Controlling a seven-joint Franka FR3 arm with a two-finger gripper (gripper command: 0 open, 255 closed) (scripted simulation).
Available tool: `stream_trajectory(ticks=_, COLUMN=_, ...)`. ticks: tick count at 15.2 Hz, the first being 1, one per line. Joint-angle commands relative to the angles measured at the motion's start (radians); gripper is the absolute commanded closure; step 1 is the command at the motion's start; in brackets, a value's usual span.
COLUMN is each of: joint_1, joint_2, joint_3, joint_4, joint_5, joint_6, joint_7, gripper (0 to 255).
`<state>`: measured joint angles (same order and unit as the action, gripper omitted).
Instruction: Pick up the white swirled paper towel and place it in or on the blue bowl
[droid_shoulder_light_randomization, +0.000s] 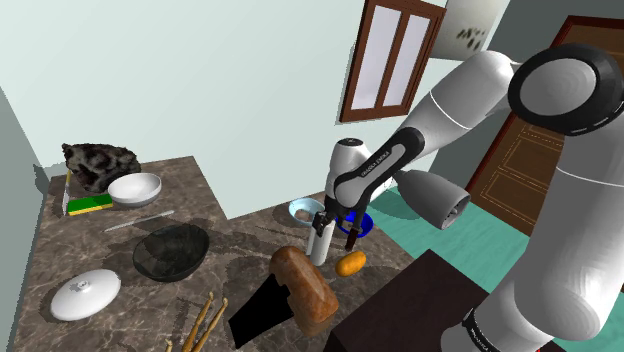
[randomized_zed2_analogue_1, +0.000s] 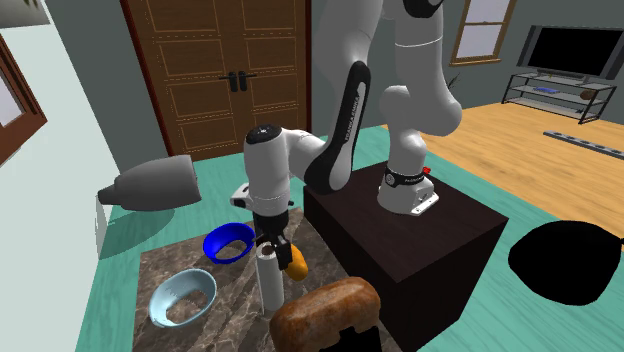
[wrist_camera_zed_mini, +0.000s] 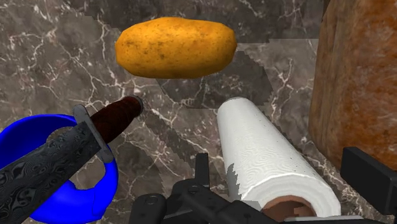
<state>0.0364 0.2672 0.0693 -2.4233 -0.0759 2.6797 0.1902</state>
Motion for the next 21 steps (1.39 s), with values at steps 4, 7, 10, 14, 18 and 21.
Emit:
stream_trajectory(ticks=4, joint_1=0.0, joint_2=0.005, joint_3=-0.001, joint_4=0.0, joint_5=-0.001, joint_6=0.005, joint_7=0.0, gripper=0)
stream_trajectory(ticks=7, joint_1=0.0, joint_2=0.005, joint_3=-0.001, joint_4=0.0, joint_5=-0.001, joint_6=0.005, joint_7=0.0, gripper=0)
stream_trajectory(ticks=10, joint_1=0.0, joint_2=0.005, joint_3=-0.001, joint_4=0.0, joint_5=-0.001, joint_6=0.005, joint_7=0.0, gripper=255)
stream_trajectory(ticks=14, joint_1=0.0, joint_2=0.005, joint_3=-0.001, joint_4=0.0, joint_5=-0.001, joint_6=0.005, joint_7=0.0, gripper=255)
stream_trajectory(ticks=18, joint_1=-0.001, joint_2=-0.009, joint_3=0.001, joint_4=-0.001, joint_5=0.002, joint_6=-0.007, joint_7=-0.002, gripper=255)
stream_trajectory(ticks=21, joint_1=-0.004, joint_2=-0.049, joint_3=0.005, joint_4=-0.003, joint_5=0.011, joint_6=-0.046, joint_7=-0.009, gripper=255)
